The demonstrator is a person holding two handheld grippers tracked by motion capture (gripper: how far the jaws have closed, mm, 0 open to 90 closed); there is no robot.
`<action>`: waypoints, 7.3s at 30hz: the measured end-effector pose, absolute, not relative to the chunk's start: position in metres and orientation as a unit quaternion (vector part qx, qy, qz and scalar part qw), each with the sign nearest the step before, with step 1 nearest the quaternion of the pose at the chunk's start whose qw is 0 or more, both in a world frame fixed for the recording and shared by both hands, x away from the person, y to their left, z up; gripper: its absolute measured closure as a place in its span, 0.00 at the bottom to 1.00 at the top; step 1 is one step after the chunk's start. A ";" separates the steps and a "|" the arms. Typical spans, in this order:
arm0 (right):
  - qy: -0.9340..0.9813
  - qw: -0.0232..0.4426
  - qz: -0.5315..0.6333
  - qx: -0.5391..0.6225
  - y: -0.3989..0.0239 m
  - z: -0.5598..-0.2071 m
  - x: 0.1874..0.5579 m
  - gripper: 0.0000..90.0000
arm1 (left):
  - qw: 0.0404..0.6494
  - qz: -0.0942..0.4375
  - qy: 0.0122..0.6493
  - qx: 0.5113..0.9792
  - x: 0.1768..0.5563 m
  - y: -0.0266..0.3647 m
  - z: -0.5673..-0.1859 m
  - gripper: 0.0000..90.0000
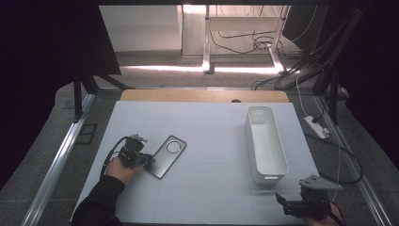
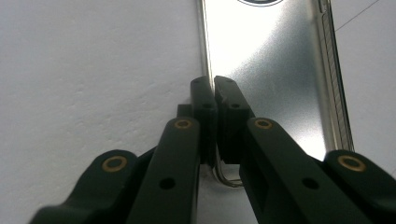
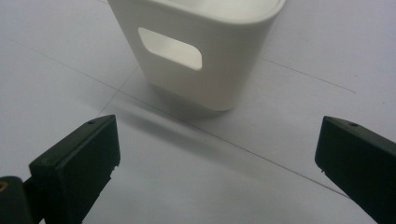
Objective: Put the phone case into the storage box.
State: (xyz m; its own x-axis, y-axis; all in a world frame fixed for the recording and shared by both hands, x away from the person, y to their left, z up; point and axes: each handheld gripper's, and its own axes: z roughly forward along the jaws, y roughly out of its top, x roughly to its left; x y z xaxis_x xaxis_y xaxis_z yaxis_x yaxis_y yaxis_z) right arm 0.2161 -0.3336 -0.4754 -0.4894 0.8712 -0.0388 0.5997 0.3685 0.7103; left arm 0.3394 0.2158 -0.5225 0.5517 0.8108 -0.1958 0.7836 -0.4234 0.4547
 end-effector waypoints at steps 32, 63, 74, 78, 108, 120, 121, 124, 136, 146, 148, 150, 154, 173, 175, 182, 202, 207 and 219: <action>0.799 0.210 0.328 0.458 -0.334 -0.475 0.216 0.00 | 0.357 0.090 0.443 0.818 0.311 0.214 -0.501 0.99; 0.794 0.208 0.346 0.455 -0.337 -0.473 0.214 0.00 | 0.467 0.140 0.430 0.760 0.259 0.210 -0.475 0.99; 0.785 0.197 0.370 0.456 -0.341 -0.467 0.214 0.00 | 0.469 0.129 0.433 0.759 0.243 0.209 -0.476 0.99; 0.785 0.188 0.375 0.456 -0.340 -0.463 0.215 0.00 | 0.465 0.127 0.434 0.761 0.241 0.209 -0.477 0.99; 0.789 0.127 0.428 0.422 -0.311 -0.429 0.245 0.00 | 0.471 0.119 0.410 0.772 0.253 0.188 -0.473 0.99; 0.779 0.079 0.459 0.420 -0.296 -0.427 0.261 0.00 | 0.474 0.115 0.398 0.777 0.259 0.178 -0.471 0.99; 0.781 0.079 0.458 0.418 -0.294 -0.427 0.261 0.00 | 0.474 0.115 0.397 0.777 0.259 0.177 -0.471 0.99; 0.785 0.071 0.453 0.416 -0.287 -0.428 0.265 0.00 | 0.475 0.115 0.394 0.778 0.261 0.175 -0.471 0.99; 0.779 0.028 0.466 0.419 -0.273 -0.429 0.275 0.00 | 0.473 0.111 0.384 0.785 0.264 0.168 -0.470 0.99; 0.775 0.012 0.477 0.415 -0.254 -0.429 0.285 0.00 | 0.474 0.110 0.378 0.788 0.266 0.163 -0.470 0.99; 0.774 0.013 0.478 0.414 -0.251 -0.429 0.287 0.00 | 0.474 0.110 0.377 0.788 0.267 0.162 -0.470 0.99; 0.775 0.008 0.480 0.412 -0.246 -0.428 0.288 0.00 | 0.473 0.111 0.376 0.789 0.267 0.161 -0.470 0.99; 0.778 -0.005 0.479 0.406 -0.238 -0.428 0.290 0.00 | 0.471 0.113 0.375 0.790 0.267 0.159 -0.470 0.99; 0.789 -0.042 0.472 0.391 -0.200 -0.434 0.302 0.00 | 0.470 0.119 0.365 0.795 0.269 0.146 -0.471 0.99; 0.789 -0.046 0.472 0.390 -0.196 -0.435 0.303 0.00 | 0.470 0.120 0.364 0.795 0.269 0.144 -0.471 0.99; 0.794 -0.057 0.468 0.383 -0.183 -0.437 0.305 0.00 | 0.472 0.118 0.361 0.795 0.271 0.139 -0.471 0.99; 0.801 -0.074 0.462 0.374 -0.154 -0.438 0.310 0.00 | 0.476 0.116 0.354 0.797 0.273 0.127 -0.470 0.99; 0.802 -0.079 0.460 0.373 -0.147 -0.439 0.311 0.00 | 0.476 0.116 0.352 0.797 0.272 0.125 -0.470 0.99; 0.796 -0.099 0.459 0.381 -0.140 -0.444 0.318 0.00 | 0.475 0.118 0.346 0.800 0.271 0.121 -0.468 0.99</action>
State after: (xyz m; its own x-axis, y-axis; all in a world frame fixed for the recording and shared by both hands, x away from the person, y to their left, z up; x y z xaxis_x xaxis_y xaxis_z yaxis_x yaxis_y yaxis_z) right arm 0.3180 -0.1396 -0.4440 -0.6900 0.5163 0.5073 0.6978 0.2880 0.6559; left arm 0.2710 0.1206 -0.4683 0.7320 0.6667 -0.1403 0.4420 -0.3079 0.8425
